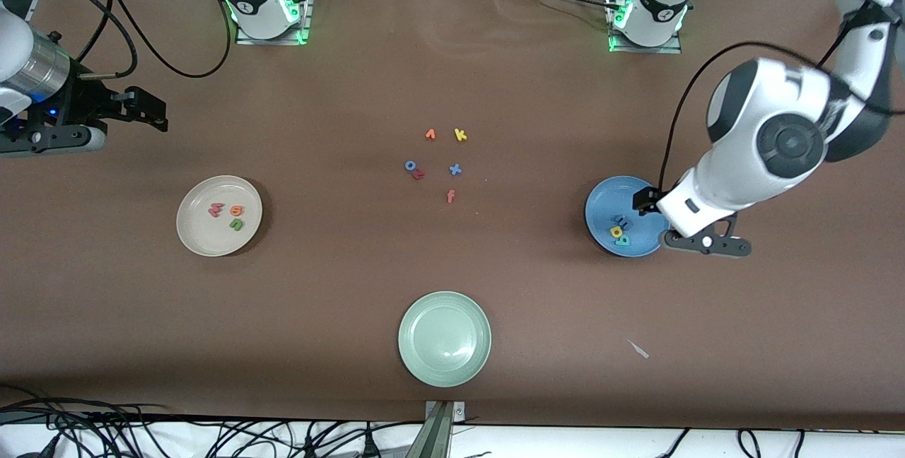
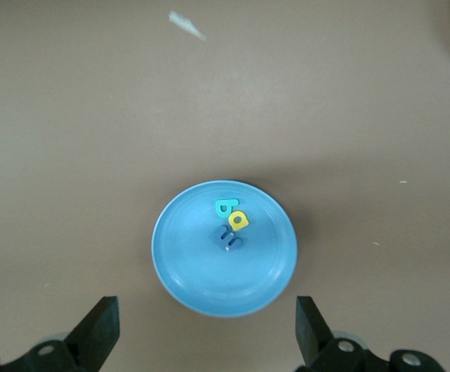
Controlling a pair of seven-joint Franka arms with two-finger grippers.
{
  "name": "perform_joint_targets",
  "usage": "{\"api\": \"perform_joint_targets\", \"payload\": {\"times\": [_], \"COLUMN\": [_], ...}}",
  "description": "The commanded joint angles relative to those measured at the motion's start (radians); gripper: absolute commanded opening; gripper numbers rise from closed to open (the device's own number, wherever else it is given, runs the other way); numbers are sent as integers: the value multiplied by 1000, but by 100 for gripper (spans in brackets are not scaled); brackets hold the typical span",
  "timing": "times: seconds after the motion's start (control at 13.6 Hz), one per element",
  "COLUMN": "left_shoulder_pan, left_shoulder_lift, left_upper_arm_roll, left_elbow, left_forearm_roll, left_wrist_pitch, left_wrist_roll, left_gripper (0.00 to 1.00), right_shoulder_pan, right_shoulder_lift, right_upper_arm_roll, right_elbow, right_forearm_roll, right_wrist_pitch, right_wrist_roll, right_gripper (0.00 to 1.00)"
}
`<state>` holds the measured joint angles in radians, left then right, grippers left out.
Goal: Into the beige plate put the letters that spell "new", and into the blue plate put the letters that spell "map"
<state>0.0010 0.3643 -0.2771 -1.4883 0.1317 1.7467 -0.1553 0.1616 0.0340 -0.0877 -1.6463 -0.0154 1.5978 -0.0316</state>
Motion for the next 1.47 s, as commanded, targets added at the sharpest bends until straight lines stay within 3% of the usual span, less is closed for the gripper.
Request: {"api": "perform_joint_targets", "payload": {"times": [0.0, 0.22, 0.51, 0.73, 0.95, 1.4], "left_shoulder_pan": [6, 16, 14, 14, 16, 2], "left_shoulder_lift": [16, -97, -211, -330, -418, -427], "left_upper_arm_roll": [6, 19, 113, 140, 164, 191], "left_elbow": [111, 93, 14, -157, -265, -245], "left_forearm_roll": [-23, -29, -85, -122, -154, -162], "left_wrist_pitch": [-111, -154, -154, -104, -50, -58], "left_wrist_roll": [29, 86, 97, 97, 99, 131], "left_gripper": [100, 100, 100, 100, 100, 100], "right_shoulder_pan": [3, 3, 3, 1, 3, 3], "right_shoulder_lift": [10, 10, 10, 12, 12, 12], "right_upper_arm_roll": [3, 3, 2, 2, 2, 2], "right_elbow": [20, 19, 19, 17, 16, 17], "right_forearm_roll": [-17, -17, -15, -15, -17, -15], "right_wrist_pitch": [-2, 1, 4, 10, 10, 10], "right_wrist_roll": [2, 2, 4, 4, 4, 2], "right_gripper": [100, 100, 100, 100, 100, 100]}}
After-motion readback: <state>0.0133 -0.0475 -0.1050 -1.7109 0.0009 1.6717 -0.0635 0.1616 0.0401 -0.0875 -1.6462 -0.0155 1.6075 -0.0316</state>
